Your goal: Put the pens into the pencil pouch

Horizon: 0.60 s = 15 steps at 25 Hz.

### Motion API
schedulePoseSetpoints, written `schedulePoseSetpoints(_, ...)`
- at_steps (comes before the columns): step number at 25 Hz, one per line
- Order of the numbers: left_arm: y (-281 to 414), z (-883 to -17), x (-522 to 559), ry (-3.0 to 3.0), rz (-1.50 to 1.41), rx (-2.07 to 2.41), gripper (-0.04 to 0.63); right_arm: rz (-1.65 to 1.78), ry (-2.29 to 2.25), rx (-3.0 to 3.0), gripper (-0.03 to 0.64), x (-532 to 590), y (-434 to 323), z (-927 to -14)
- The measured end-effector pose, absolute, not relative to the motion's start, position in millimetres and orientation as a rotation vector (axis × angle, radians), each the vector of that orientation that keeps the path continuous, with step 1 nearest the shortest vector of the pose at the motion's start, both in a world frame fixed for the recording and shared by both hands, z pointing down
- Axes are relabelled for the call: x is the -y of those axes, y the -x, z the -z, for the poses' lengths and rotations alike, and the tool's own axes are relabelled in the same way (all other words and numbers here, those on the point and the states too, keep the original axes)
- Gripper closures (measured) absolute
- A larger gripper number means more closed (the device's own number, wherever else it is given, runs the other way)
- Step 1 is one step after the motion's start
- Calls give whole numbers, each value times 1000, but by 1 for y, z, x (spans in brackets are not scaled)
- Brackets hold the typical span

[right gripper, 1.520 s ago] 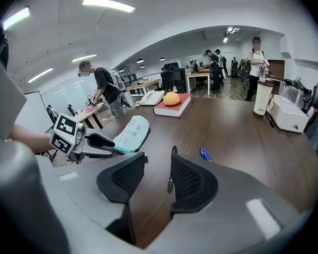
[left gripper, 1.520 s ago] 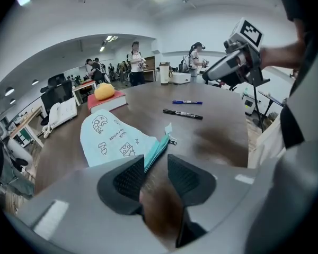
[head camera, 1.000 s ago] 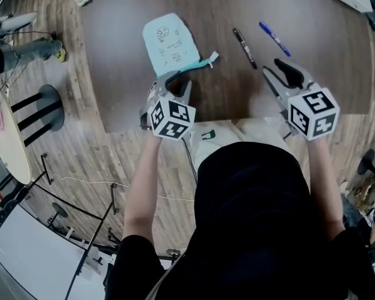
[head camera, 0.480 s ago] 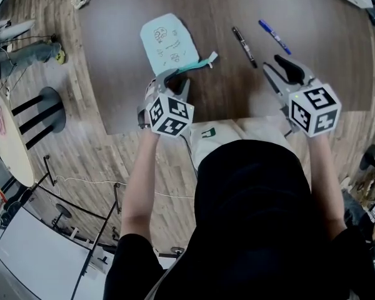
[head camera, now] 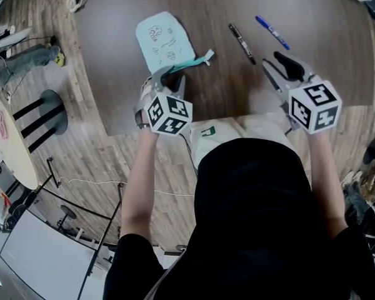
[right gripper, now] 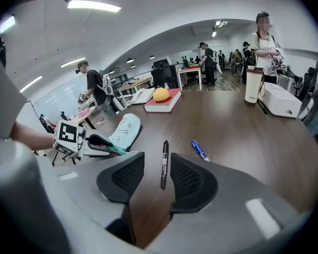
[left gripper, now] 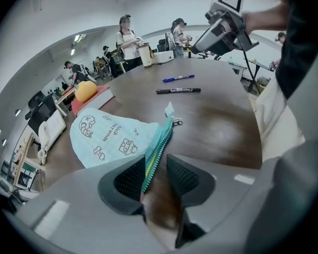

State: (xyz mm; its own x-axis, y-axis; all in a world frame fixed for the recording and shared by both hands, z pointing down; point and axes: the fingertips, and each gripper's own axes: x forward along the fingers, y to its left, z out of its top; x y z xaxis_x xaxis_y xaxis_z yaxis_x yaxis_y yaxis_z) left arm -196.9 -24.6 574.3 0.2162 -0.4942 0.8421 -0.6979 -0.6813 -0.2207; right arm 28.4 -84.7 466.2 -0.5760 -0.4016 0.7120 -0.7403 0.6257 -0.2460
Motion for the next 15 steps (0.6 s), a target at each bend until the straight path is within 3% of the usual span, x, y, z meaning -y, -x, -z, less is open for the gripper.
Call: schedulePoseSetpoints(15,203,-565,33,-2305,-1572,1209,474,-736,-906,2224,454,83,-35,-469)
